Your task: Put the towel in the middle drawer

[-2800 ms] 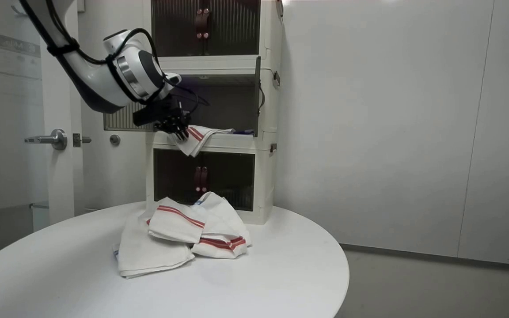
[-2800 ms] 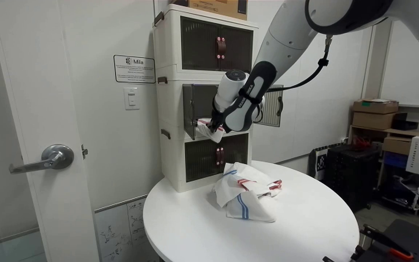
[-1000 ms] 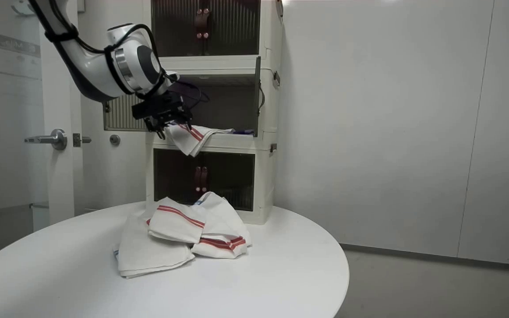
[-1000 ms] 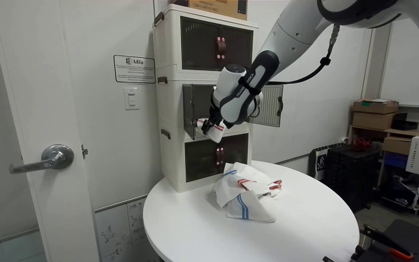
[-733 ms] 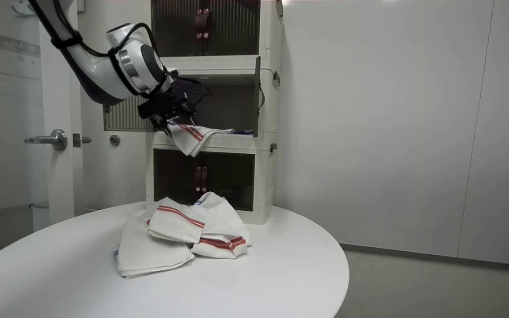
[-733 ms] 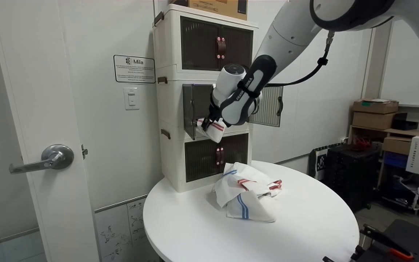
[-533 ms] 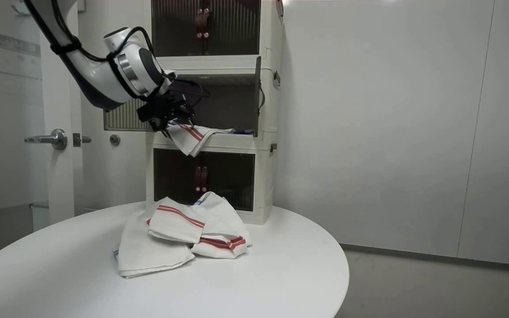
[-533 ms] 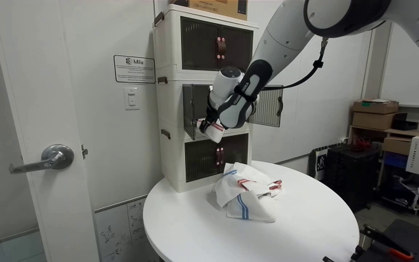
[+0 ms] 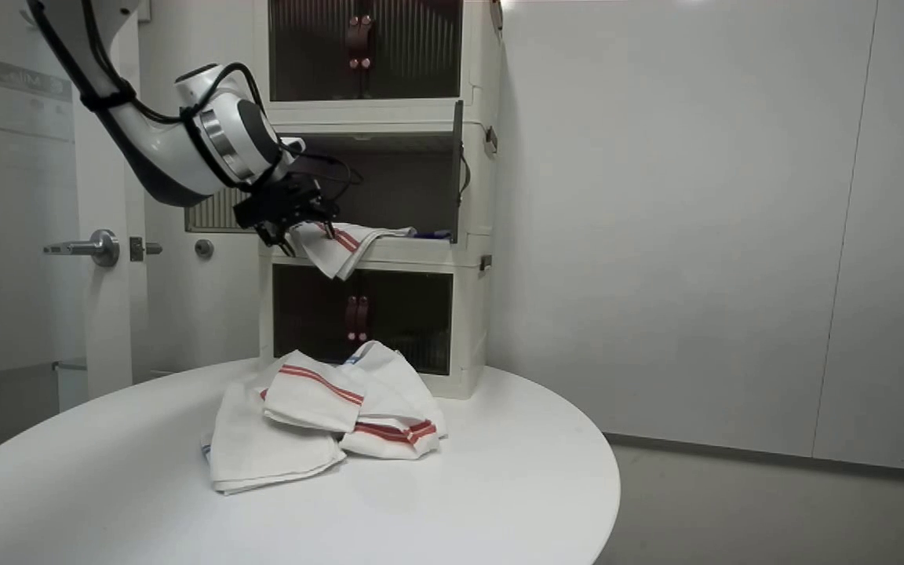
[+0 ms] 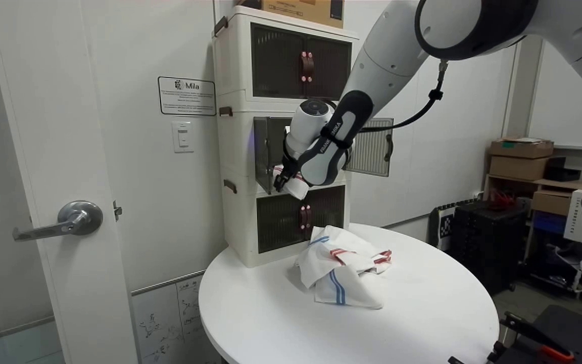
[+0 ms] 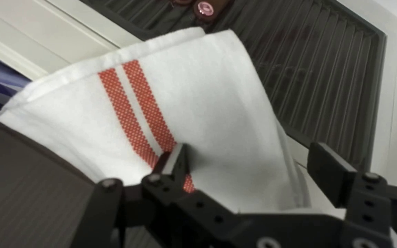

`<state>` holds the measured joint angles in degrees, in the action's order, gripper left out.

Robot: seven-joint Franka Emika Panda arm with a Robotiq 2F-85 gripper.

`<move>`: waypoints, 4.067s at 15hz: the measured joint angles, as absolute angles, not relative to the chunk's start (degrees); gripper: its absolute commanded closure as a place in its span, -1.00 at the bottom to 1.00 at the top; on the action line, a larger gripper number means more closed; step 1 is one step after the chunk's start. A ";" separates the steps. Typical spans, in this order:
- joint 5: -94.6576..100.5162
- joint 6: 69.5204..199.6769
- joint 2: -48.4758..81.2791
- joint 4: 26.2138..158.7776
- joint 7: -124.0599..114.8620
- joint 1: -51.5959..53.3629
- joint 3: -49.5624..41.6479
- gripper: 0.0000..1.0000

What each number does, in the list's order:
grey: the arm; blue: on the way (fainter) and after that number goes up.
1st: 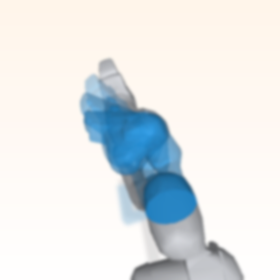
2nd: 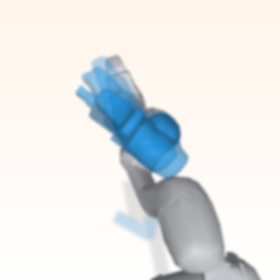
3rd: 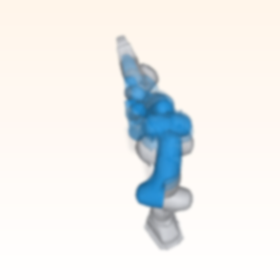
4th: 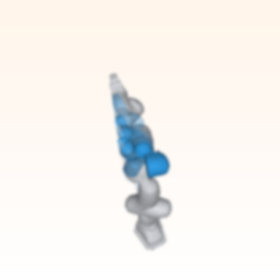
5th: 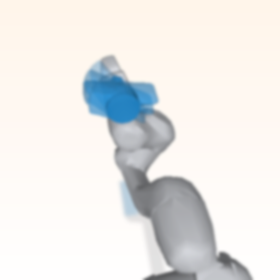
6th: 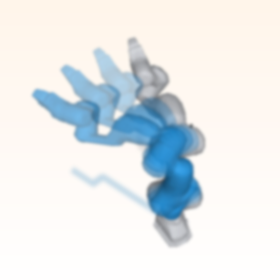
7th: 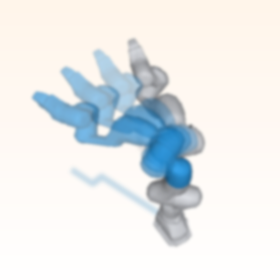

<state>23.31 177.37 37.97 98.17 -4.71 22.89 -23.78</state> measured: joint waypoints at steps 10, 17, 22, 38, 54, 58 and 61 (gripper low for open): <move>22.34 177.93 40.72 96.76 -6.92 26.37 -28.51 0.98; 13.37 175.68 40.11 93.37 -12.08 23.74 -26.89 0.88; 10.03 175.61 40.08 88.82 -15.51 21.93 -26.95 0.91; 5.89 172.56 42.47 78.27 -23.73 20.94 -25.91 0.10; 13.40 164.51 41.05 84.63 -8.82 16.01 -19.55 -1.00; 17.35 161.03 37.03 87.97 0.45 12.32 -14.86 -1.00; 20.53 159.99 34.95 90.85 4.94 10.87 -13.11 -1.00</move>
<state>20.53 159.99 34.95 90.85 4.94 10.87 -13.11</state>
